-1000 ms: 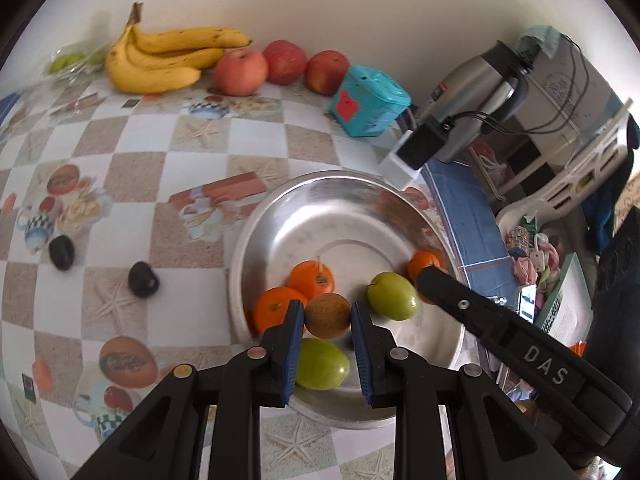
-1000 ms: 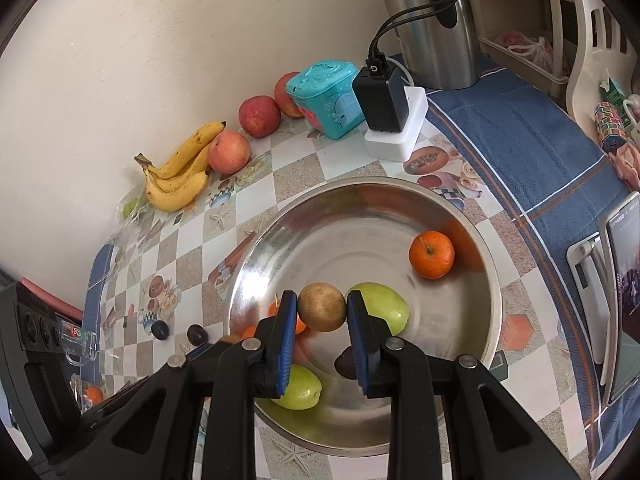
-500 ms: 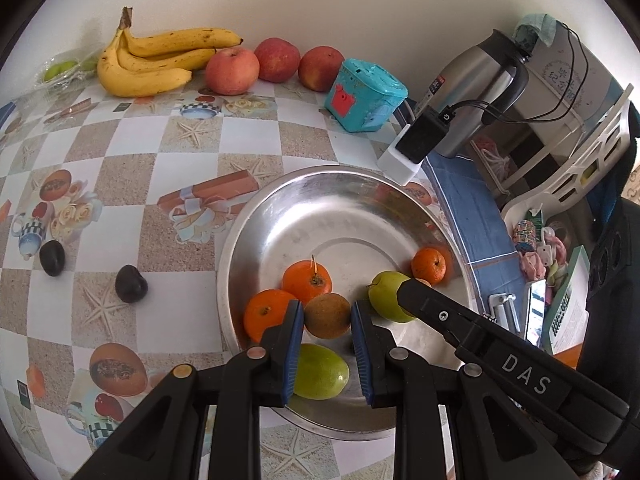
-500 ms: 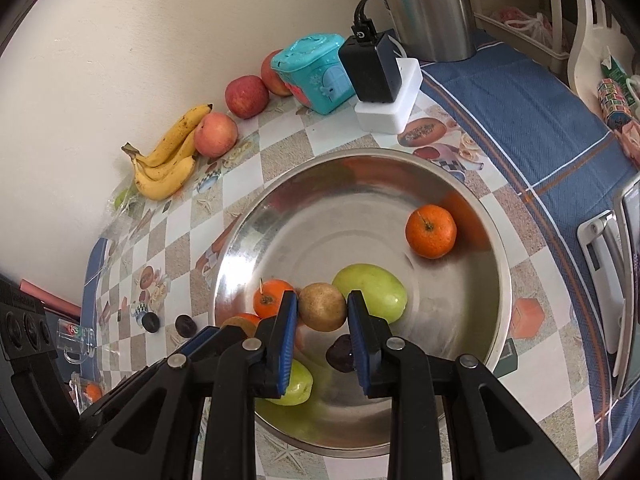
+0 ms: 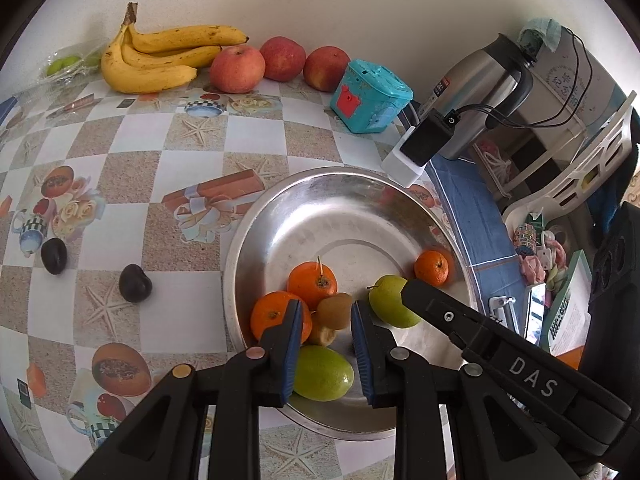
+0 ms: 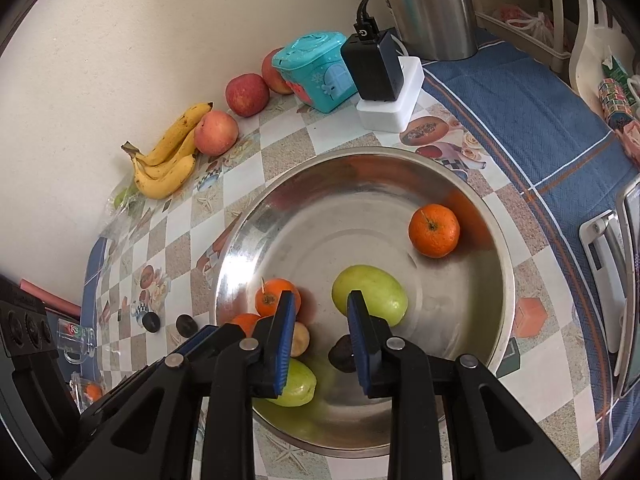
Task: Organize fruits
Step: 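Lower both tan fruits into the plate and open both grippers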
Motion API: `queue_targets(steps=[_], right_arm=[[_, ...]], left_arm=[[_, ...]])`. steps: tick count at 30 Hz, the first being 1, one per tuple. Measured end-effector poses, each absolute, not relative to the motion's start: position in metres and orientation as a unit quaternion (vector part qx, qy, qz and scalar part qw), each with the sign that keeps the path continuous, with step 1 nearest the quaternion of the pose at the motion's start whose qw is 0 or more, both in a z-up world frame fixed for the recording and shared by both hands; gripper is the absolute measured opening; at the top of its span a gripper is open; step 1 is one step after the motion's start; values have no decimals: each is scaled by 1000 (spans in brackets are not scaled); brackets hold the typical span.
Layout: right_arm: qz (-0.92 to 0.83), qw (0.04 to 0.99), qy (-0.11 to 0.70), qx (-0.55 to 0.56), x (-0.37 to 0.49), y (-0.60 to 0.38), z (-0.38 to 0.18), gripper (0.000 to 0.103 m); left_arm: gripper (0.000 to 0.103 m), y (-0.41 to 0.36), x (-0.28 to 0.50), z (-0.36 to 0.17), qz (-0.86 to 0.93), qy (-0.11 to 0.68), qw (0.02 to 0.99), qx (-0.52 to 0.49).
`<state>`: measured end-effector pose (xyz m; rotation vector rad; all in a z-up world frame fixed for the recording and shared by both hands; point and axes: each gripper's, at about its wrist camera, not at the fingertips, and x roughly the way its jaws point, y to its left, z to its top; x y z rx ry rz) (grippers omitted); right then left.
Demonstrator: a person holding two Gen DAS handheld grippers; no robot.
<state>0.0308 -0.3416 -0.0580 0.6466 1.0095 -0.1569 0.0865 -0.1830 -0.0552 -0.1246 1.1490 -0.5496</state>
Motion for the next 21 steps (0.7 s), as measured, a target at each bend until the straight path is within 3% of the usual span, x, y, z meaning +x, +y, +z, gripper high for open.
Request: queue_targets(steps=[21], right_arm=[[-73,826,477,291,34,-336,-58,27]], left_arm=[[29,-139,107,-58,-176,560,807,-70]])
